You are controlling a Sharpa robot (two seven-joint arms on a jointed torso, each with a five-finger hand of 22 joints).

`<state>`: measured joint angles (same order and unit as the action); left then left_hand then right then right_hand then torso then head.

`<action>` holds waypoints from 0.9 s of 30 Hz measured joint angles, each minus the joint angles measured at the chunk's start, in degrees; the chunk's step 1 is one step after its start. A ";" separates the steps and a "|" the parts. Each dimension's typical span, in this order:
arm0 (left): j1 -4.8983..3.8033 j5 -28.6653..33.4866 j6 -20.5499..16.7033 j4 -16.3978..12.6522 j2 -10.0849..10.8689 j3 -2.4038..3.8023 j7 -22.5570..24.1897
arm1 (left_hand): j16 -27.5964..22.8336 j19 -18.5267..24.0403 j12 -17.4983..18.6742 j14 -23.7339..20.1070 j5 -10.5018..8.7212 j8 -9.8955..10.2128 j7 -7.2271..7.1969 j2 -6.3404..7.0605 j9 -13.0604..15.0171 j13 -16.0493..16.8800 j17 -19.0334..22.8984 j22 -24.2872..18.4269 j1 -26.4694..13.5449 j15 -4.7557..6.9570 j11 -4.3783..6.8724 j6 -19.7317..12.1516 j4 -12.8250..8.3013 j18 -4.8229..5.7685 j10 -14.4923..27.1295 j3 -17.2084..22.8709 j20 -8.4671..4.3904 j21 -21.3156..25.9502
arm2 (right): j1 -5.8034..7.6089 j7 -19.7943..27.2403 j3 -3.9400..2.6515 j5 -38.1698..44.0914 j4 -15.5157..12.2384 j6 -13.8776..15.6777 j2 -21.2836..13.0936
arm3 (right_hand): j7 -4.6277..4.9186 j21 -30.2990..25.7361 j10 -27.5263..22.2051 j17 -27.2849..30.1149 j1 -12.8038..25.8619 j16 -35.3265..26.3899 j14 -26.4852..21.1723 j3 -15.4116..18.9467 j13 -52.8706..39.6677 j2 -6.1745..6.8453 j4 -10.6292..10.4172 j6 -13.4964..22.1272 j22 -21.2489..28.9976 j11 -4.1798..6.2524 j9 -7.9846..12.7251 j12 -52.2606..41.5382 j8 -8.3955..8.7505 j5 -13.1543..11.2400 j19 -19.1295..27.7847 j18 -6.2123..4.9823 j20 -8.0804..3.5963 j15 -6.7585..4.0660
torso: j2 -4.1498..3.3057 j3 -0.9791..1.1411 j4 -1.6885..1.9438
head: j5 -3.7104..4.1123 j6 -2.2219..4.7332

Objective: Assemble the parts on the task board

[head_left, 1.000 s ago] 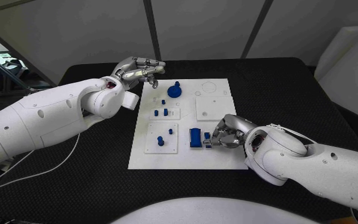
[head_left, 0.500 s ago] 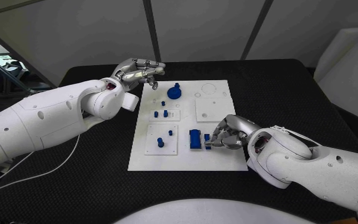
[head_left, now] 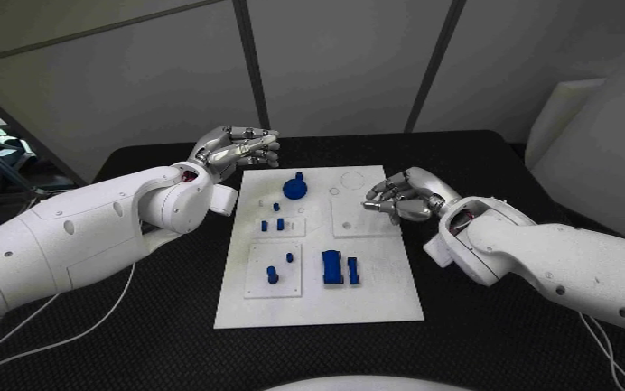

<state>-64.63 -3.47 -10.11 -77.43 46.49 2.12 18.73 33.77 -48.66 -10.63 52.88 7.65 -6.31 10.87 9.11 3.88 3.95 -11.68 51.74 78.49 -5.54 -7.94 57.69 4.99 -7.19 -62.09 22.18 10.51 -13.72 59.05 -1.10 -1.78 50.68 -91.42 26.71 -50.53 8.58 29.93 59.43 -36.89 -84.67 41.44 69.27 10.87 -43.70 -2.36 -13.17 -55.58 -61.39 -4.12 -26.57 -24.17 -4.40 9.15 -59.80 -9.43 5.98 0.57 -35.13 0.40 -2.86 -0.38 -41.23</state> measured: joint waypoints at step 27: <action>2.36 6.52 -12.11 0.21 -4.18 -0.99 6.26 | -27.83 30.60 10.03 -26.33 -5.61 5.82 -6.31 -8.01 -3.52 -3.59 11.32 -33.76 -34.61 0.45 2.35 -26.72 -4.03 0.52 30.16 -13.28 -1.29 13.32 | 1.66 20.78 0.62 -33.29 11.18 1.40 8.29 | -2.45 -29.28 -27.30 32.34 37.71 -40.67 -38.15 -4.10 38.10 1.32 10.58 26.85 43.05 -1.54 20.17 23.52 3.95 -7.20 32.85 2.36 2.49 3.11 | 3.39 -0.32 2.24 | 0.40 6.75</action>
<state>-62.27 3.05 -22.22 -77.22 42.31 1.13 24.99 5.94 -18.06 -0.59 26.55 2.05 -0.50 4.56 1.11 0.36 0.35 -0.36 17.98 43.87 -5.09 -5.59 30.97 0.96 -6.67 -31.93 8.90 9.22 -0.40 60.71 19.68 -1.16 17.40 -80.25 28.12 -42.24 6.13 0.64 32.14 -4.55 -46.96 0.78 31.12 6.77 -5.60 -1.04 -2.59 -28.73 -18.34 -5.66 -6.40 -0.65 -0.44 1.95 -26.95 -7.07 8.46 3.68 -31.74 0.07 -0.62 0.02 -34.48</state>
